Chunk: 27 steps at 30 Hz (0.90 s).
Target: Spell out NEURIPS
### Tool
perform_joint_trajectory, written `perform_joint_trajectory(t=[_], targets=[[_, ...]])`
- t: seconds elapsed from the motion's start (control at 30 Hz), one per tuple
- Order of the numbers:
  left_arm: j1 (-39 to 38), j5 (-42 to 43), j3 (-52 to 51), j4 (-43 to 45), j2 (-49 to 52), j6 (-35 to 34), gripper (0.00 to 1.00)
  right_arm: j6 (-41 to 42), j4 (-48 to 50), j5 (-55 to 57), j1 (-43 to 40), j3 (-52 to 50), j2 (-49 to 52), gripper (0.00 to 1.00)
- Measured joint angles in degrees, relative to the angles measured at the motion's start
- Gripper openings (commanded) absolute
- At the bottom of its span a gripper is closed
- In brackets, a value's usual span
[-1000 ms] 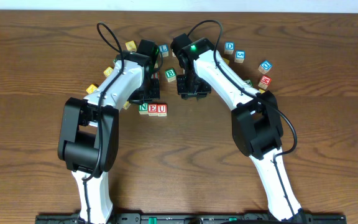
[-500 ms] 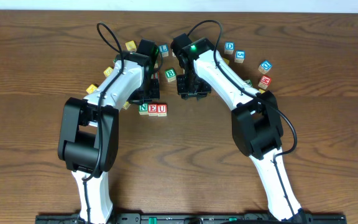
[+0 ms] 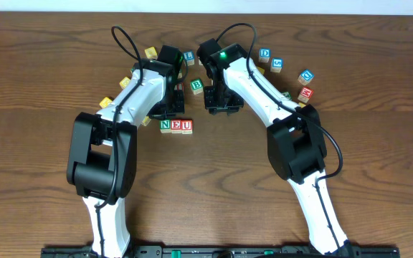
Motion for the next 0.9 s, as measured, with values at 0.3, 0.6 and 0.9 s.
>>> perform_joint_trajectory(t=[0.3,0.6,0.9], targets=[[4.6,0.0,2.6,-2.0,-2.9,0.0,0.08,-0.4,0.0,0.2,0.0,0.0,0.0,0.38],[11.1,-0.2,3.8,-10.5,-12.8,-0.4,0.07,-0.8,0.1,0.4,0.0,0.0,0.0,0.38],[10.5,0.0,-7.3,-1.9,-12.3,-0.6,0.08,-0.8,0.1,0.5,0.0,0.0,0.0,0.38]])
